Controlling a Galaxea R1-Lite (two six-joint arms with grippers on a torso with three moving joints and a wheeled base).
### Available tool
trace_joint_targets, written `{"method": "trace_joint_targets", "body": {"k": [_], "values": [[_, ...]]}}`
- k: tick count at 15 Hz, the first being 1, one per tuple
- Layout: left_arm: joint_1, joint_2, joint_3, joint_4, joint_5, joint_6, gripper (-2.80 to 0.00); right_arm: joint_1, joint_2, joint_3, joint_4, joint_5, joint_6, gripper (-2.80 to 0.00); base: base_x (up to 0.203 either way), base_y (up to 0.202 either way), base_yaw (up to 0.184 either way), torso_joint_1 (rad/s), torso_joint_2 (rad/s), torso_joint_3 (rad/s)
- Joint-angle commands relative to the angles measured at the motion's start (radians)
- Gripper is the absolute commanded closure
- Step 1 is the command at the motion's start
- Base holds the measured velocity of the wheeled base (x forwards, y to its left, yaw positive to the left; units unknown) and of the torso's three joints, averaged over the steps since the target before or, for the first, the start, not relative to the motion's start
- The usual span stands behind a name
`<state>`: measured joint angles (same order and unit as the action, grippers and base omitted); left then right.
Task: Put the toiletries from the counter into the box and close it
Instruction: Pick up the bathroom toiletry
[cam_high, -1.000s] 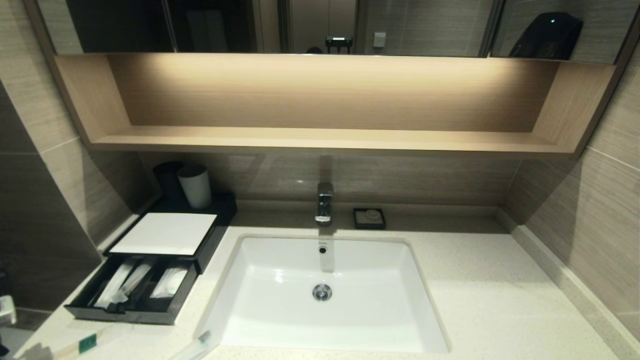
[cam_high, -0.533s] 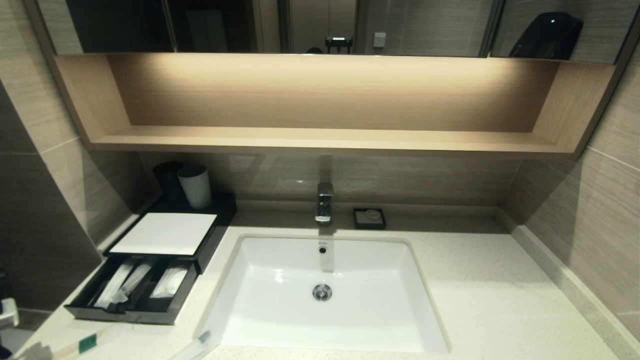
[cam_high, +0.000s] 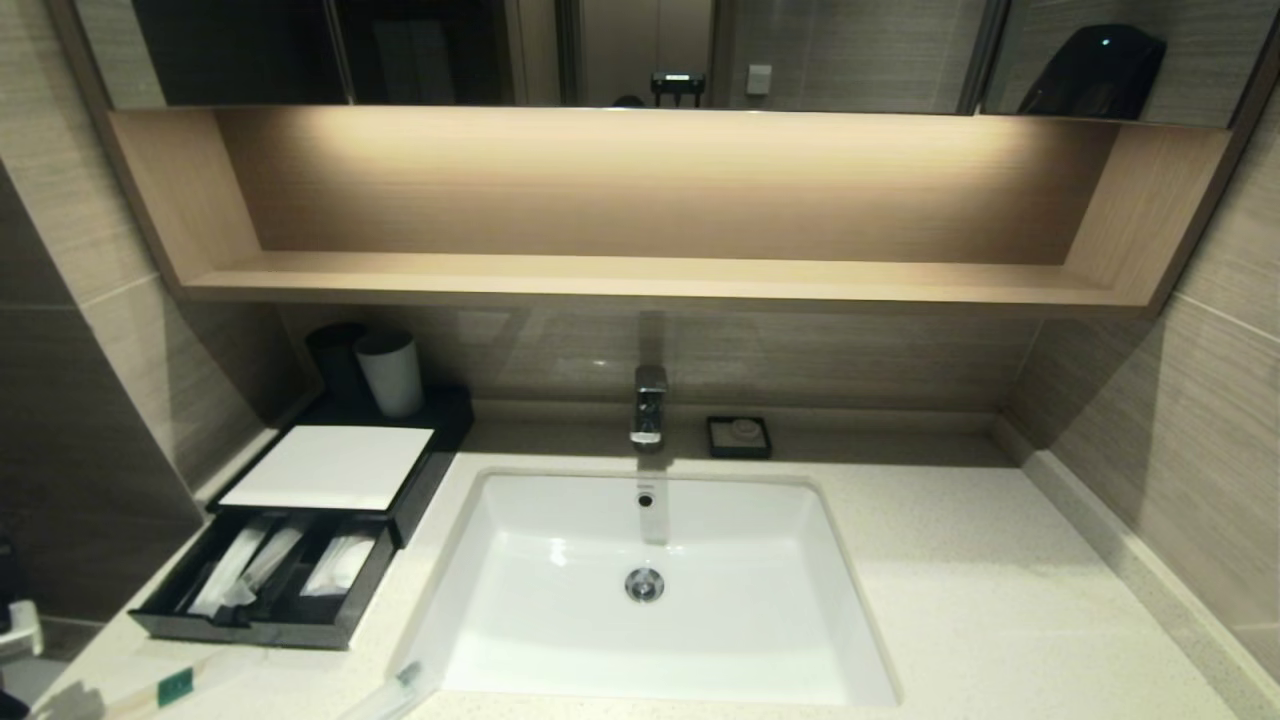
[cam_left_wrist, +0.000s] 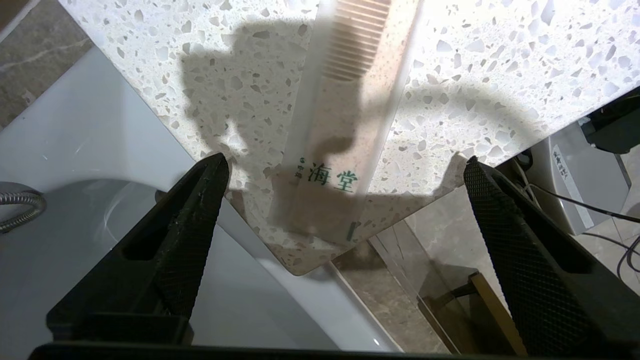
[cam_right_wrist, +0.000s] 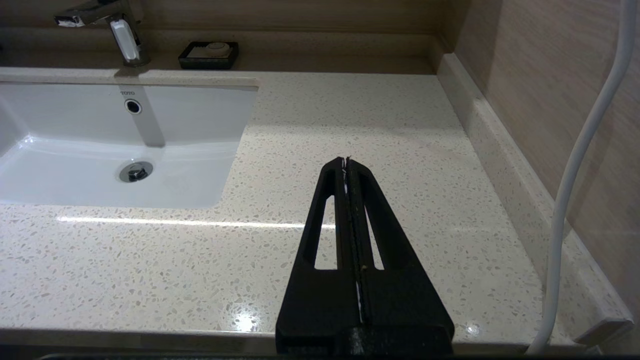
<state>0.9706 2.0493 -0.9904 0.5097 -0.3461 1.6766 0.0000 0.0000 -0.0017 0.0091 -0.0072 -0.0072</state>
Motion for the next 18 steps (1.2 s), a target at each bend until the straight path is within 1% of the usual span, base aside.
{"method": "trace_joint_targets", "body": {"k": [1,3,4,5,6,7,8,10,11,13,17,18], "values": [[0.0,0.005,0.001,0.003,-0.009,0.008,-2.8,0.0,0.0,0.0,0.0,0.0,0.0,0.0,0.0,0.0,0.0,0.0,0.0,0.0],[0.0,0.006,0.001,0.003,-0.019,0.006,-2.8,0.0,0.0,0.0,0.0,0.0,0.0,0.0,0.0,0.0,0.0,0.0,0.0,0.0],[0.0,0.006,0.001,0.003,0.035,0.006,-2.8,0.0,0.0,0.0,0.0,0.0,0.0,0.0,0.0,0.0,0.0,0.0,0.0,0.0],[0.0,0.006,0.001,0.003,0.172,0.006,-2.8,0.0,0.0,0.0,0.0,0.0,0.0,0.0,0.0,0.0,0.0,0.0,0.0,0.0],[0.0,0.007,0.001,0.003,0.291,0.006,-2.8,0.0,0.0,0.0,0.0,0.0,0.0,0.0,0.0,0.0,0.0,0.0,0.0,0.0],[0.0,0.008,0.001,0.003,0.325,0.006,-2.8,0.0,0.0,0.0,0.0,0.0,0.0,0.0,0.0,0.0,0.0,0.0,0.0,0.0],[0.0,0.008,0.001,0.003,0.279,0.006,-2.8,0.0,0.0,0.0,0.0,0.0,0.0,0.0,0.0,0.0,0.0,0.0,0.0,0.0],[0.0,0.01,0.0,0.002,0.022,0.005,-2.8,0.0,0.0,0.0,0.0,0.0,0.0,0.0,0.0,0.0,0.0,0.0,0.0,0.0],[0.0,0.01,0.0,0.001,-0.025,0.003,-2.8,0.0,0.0,0.0,0.0,0.0,0.0,0.0,0.0,0.0,0.0,0.0,0.0,0.0],[0.0,0.007,-0.002,0.001,-0.051,0.0,-2.8,0.0,0.0,0.0,0.0,0.0,-0.001,0.0,0.0,0.0,0.0,0.0,0.0,0.0],[0.0,-0.005,-0.006,-0.002,-0.062,-0.003,-2.8,0.0,0.0,0.0,0.0,0.0,-0.002,0.0,0.0,0.0,0.0,0.0,0.0,0.0],[0.0,-0.011,-0.005,-0.002,-0.075,-0.003,-2.8,0.0,0.0,0.0,0.0,0.0,0.0,0.0,0.0,0.0,0.0,0.0,0.0,0.0]]}}
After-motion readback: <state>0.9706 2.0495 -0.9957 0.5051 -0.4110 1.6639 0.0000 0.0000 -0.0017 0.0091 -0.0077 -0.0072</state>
